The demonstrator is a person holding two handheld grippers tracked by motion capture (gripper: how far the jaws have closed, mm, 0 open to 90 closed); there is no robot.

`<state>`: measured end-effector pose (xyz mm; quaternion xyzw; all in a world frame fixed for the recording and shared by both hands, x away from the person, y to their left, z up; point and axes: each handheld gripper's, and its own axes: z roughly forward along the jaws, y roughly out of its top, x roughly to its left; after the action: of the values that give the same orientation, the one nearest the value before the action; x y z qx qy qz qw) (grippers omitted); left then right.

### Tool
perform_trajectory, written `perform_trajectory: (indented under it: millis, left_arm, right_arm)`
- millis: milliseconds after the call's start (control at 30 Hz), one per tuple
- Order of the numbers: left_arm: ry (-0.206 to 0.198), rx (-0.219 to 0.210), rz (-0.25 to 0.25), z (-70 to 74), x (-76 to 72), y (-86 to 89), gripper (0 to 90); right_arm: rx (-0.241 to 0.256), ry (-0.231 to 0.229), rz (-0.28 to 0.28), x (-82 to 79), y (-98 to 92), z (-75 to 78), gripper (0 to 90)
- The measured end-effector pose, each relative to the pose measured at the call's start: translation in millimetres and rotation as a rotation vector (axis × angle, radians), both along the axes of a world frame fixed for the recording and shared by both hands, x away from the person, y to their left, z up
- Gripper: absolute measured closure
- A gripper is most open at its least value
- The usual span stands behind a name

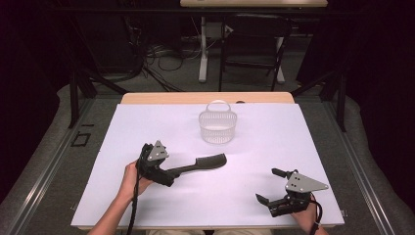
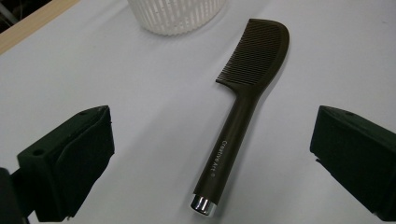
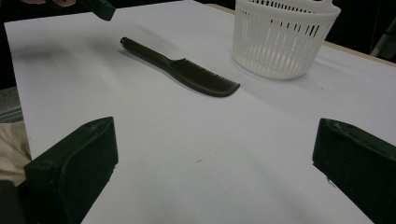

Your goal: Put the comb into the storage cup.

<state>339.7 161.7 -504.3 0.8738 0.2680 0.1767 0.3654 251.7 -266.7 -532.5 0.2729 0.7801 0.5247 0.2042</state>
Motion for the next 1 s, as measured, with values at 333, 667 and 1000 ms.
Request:
perform_trajectory:
  millis: [333,667,1000]
  left_arm:
    - [0.033,0.070,-0.032,3.2,8.0,-9.6,0.0]
    - [0.050,0.128,-0.048,3.2,17.2,-21.7,0.0]
    - [0.056,0.189,-0.072,3.2,22.3,-33.7,0.0]
  right_arm:
    - [-0.003,0.000,0.001,0.1,0.1,0.0,0.0]
    - [-0.001,0.003,0.000,-0.3,-0.3,0.1,0.0]
    - [-0.002,0.003,0.001,-0.4,-0.3,0.2,0.0]
